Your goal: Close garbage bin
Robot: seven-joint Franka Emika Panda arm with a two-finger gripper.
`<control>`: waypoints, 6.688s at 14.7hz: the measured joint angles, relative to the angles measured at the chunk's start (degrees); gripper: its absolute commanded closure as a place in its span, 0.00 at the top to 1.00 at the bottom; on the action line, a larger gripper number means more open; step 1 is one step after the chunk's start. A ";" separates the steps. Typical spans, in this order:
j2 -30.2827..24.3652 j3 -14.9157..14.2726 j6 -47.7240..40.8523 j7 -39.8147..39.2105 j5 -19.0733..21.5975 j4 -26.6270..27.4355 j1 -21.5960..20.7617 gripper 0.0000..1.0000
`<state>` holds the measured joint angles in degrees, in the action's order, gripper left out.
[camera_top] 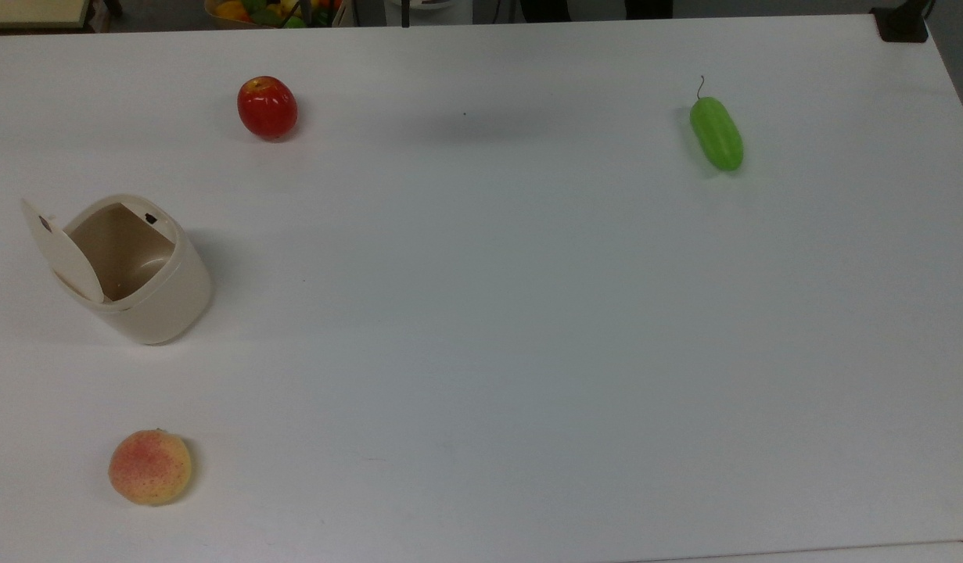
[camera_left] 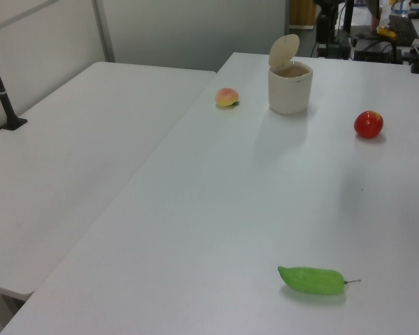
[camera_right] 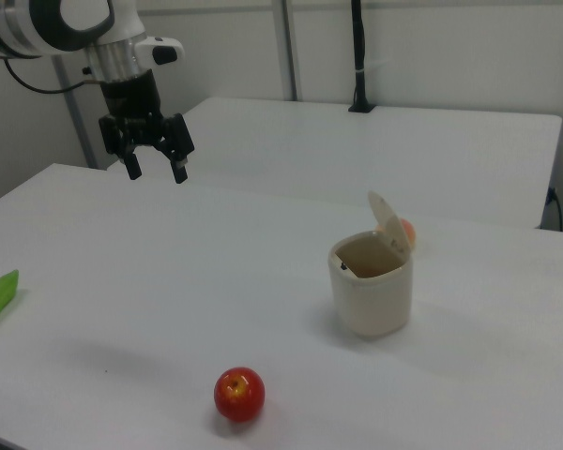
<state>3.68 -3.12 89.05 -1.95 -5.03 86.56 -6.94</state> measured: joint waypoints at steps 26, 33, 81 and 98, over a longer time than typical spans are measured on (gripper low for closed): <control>0.01 -0.09 0.00 -0.09 0.00 0.70 0.23 0.00; 0.32 -0.18 0.35 -0.08 -0.24 0.75 2.45 0.00; 19.24 0.35 43.62 15.24 -0.10 1.28 22.40 0.00; 20.21 0.35 41.47 15.24 -0.11 2.49 22.26 0.00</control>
<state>23.89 -2.77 130.52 13.29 -5.14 89.05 15.32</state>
